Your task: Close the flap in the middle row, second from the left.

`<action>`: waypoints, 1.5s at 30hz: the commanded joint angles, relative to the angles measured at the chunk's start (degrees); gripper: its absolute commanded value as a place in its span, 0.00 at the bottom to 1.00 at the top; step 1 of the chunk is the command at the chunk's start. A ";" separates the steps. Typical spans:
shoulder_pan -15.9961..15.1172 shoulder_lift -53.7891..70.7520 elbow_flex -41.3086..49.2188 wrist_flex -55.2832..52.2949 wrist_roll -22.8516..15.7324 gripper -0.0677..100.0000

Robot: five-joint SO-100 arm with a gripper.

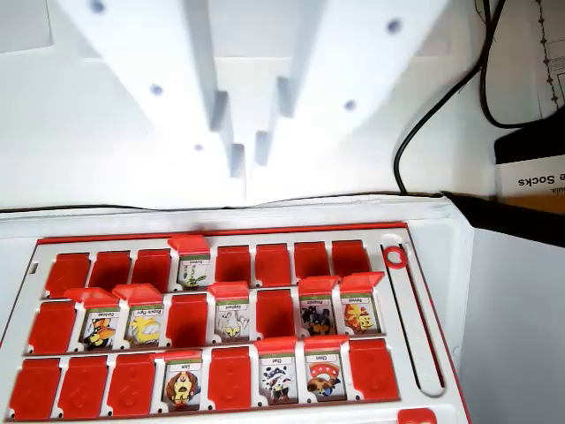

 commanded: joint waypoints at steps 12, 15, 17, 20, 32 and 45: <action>-0.35 -1.32 24.79 -31.20 -0.97 0.00; -0.79 -4.92 29.00 -38.58 -0.62 0.00; -1.14 -7.91 30.94 -43.42 -0.26 0.00; -1.76 -13.18 31.73 -48.69 0.26 0.00; -4.66 -29.00 24.26 -53.96 4.04 0.00; -5.89 -38.58 14.24 -54.67 4.92 0.00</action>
